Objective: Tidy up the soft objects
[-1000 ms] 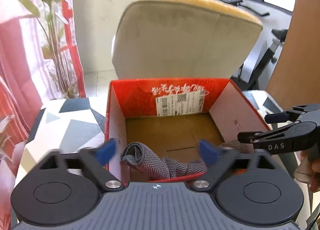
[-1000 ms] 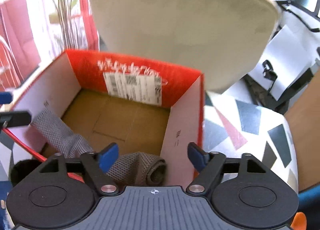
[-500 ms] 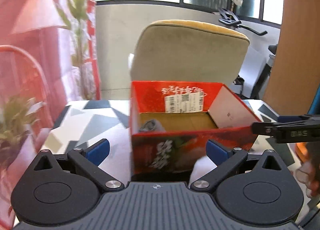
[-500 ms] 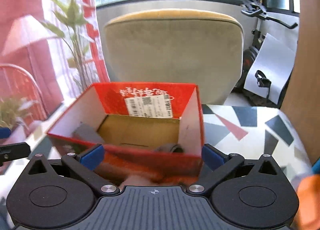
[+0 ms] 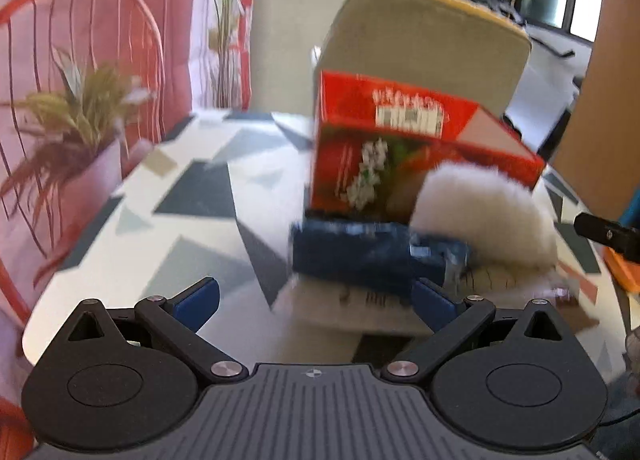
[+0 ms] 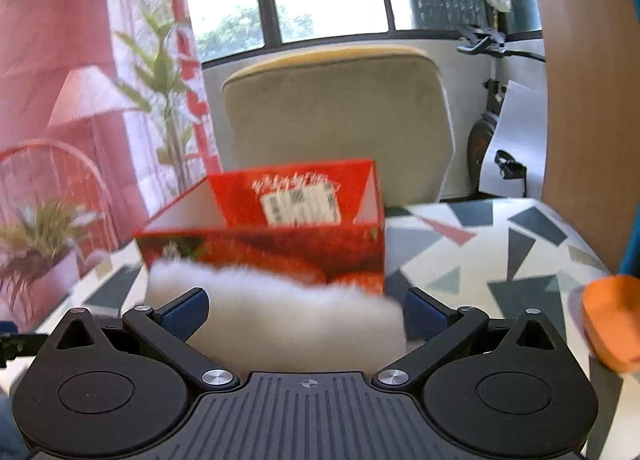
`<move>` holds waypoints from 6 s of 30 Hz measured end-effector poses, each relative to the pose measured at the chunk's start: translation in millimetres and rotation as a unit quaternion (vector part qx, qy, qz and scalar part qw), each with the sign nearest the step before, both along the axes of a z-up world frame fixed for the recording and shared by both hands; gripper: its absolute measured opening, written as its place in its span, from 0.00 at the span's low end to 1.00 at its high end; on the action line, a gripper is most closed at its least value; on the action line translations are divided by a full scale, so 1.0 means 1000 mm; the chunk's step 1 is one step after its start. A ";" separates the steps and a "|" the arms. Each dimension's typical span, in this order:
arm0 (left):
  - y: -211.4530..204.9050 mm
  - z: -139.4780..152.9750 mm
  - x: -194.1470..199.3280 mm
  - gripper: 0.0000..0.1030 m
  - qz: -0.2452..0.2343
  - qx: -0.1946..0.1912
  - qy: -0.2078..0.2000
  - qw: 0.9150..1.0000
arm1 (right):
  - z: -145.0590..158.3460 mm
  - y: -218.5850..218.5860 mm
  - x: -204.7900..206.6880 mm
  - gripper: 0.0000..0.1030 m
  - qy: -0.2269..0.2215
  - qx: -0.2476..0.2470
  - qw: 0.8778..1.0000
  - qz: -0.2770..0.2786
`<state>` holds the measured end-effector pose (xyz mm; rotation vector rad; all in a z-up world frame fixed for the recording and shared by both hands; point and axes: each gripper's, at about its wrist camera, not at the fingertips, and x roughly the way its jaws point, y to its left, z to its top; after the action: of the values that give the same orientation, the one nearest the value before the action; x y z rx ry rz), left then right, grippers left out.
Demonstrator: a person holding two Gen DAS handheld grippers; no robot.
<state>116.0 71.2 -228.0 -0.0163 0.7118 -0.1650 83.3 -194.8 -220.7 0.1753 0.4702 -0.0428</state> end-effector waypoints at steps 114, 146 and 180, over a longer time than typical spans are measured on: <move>0.018 -0.064 0.005 0.29 0.007 -0.022 0.151 0.988 | -0.093 -0.023 -0.006 0.14 0.186 0.089 0.978 0.037; 0.017 0.026 -0.035 0.07 -0.069 -0.077 -0.019 0.994 | 0.028 -0.021 -0.085 0.10 0.046 0.055 0.996 0.055; -0.056 0.085 0.178 0.07 -0.089 0.013 -0.035 0.995 | 0.087 -0.058 0.155 0.10 0.029 -0.058 0.995 0.078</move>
<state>293.8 15.5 -142.7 0.0776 0.6456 -0.3255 238.6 -252.9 -133.7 0.0228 0.5365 0.0771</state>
